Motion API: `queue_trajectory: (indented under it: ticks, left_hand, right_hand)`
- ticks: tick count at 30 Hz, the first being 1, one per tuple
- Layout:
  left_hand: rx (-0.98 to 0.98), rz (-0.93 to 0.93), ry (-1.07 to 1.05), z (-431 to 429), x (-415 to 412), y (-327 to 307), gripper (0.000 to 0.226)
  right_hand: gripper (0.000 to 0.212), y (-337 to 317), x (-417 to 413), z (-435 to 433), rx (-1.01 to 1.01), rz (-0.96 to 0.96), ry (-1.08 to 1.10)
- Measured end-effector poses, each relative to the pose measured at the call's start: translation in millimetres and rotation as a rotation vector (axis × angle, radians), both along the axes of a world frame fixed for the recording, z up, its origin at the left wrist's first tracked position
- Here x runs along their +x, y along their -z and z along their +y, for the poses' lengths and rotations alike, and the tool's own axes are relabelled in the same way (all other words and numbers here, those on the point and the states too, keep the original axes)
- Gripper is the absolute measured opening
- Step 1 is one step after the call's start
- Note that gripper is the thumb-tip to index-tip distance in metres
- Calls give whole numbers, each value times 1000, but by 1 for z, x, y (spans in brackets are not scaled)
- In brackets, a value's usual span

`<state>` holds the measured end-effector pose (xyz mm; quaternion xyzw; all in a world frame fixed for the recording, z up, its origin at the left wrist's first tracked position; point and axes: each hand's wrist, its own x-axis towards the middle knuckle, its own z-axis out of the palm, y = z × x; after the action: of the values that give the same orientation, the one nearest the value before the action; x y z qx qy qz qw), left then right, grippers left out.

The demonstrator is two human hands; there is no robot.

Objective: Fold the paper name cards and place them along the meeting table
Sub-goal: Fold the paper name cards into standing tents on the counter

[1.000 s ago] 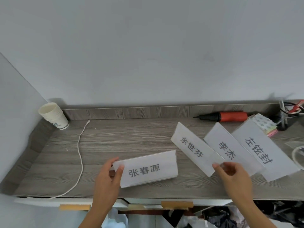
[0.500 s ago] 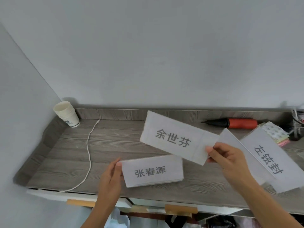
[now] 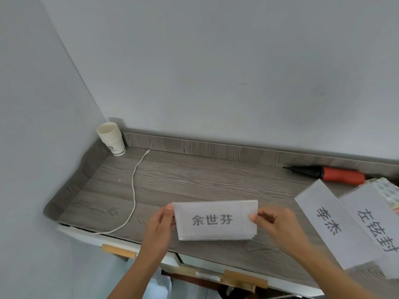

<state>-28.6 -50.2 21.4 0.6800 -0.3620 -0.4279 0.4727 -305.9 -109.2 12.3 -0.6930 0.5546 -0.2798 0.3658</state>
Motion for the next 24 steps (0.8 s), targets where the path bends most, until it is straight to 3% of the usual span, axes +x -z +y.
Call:
queue_trajectory:
  ticks: [3, 7, 10, 16, 22, 24]
  left_hand:
    - [11, -83, 14, 1, 0, 6, 29]
    - [53, -183, 52, 2, -6, 9, 33]
    - [48, -222, 110, 0, -17, 2, 32]
    - [35, -178, 224, -19, -35, -4, 27]
    - [30, -228, 308, -34, -56, 4, 28]
    - [13, -274, 319, -37, -59, 4, 28]
  right_hand:
    - [13, 0, 4, 4, -93, 236, 127]
    - [27, 9, 10, 10, 49, 196, 89]
    - [24, 23, 20, 20, 167, 221, 34]
    - [12, 23, 3, 27, 155, 207, 126]
    - [11, 22, -22, 29, 139, 247, 206]
    - [10, 22, -27, 31, 158, 179, 192]
